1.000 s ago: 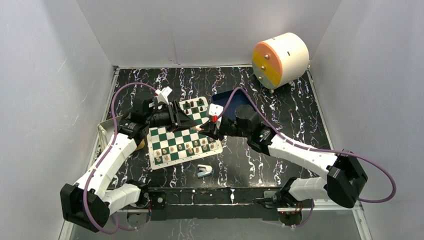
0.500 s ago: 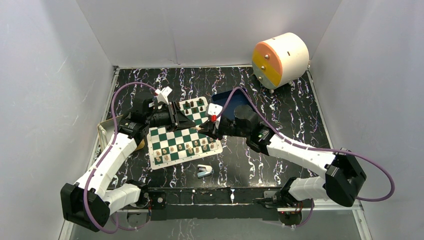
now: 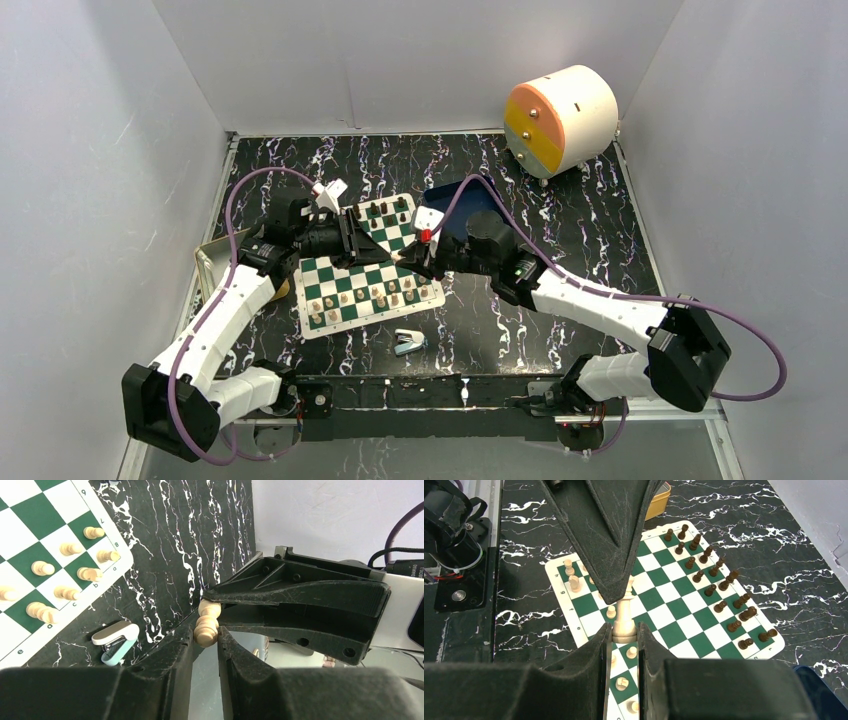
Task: Set up the chess pieces on the board
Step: Place the chess piece on the chessboard.
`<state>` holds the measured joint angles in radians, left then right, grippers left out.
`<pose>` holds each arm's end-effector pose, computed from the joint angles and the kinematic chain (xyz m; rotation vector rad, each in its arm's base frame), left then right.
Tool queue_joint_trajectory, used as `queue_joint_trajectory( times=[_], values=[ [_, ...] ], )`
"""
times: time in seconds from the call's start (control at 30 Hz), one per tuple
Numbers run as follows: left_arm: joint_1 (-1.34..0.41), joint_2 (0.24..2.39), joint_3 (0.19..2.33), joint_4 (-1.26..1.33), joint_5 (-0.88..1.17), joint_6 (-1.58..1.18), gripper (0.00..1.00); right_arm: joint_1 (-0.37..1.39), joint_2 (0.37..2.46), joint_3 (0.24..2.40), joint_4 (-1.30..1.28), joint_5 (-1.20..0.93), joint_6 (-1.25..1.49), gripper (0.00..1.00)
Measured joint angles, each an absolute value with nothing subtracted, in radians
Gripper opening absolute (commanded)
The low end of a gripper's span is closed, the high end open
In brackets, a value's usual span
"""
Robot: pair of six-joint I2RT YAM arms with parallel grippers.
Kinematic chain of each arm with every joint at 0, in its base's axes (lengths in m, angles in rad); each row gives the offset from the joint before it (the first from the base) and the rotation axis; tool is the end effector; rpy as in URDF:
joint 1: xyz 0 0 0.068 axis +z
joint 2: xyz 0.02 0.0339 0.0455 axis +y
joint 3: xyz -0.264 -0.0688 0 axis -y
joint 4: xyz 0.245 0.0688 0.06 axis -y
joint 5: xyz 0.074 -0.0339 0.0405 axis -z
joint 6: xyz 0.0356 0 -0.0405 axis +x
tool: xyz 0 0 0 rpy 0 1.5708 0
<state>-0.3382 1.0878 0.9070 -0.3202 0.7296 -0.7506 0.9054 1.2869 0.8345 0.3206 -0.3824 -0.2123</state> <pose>0.2160 -0.1011 0.3140 0.0367 2.2451 -1.3875 0.1740 0.2432 0.2997 -1.1731 1.3192 0.8349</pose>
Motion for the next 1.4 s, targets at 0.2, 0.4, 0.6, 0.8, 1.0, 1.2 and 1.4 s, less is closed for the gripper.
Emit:
queue_joint_trajectory(
  times=[0.2, 0.4, 0.6, 0.8, 1.0, 1.2, 1.4],
  values=[
    [-0.341, 1.088, 0.907, -0.324, 0.724, -0.74, 0.12, 0.905, 1.287, 0.828, 0.323, -0.381, -0.213, 0.22],
    [-0.344, 1.087, 0.919, -0.363, 0.675, -0.709, 0.1, 0.905, 1.287, 0.826, 0.317, -0.381, -0.206, 0.74],
    [-0.345, 1.087, 0.992, -0.509, 0.522, -0.601, 0.09, 0.905, 1.255, 0.82, 0.282, -0.358, -0.183, 0.99],
    [-0.379, 1.087, 1.04, -0.657, 0.327, -0.505, 0.09, 0.905, 1.167, 0.814, 0.241, -0.323, -0.158, 0.99],
    [-0.453, 1.087, 1.042, -0.752, 0.158, -0.476, 0.09, 0.905, 1.082, 0.782, 0.202, -0.269, -0.132, 0.99],
    [-0.551, 1.11, 1.004, -0.767, 0.019, -0.49, 0.1, 0.905, 1.019, 0.751, 0.181, -0.207, -0.121, 0.99],
    [-0.642, 1.183, 0.916, -0.752, -0.08, -0.532, 0.1, 0.905, 1.001, 0.749, 0.154, -0.149, -0.103, 0.99]
  ],
)
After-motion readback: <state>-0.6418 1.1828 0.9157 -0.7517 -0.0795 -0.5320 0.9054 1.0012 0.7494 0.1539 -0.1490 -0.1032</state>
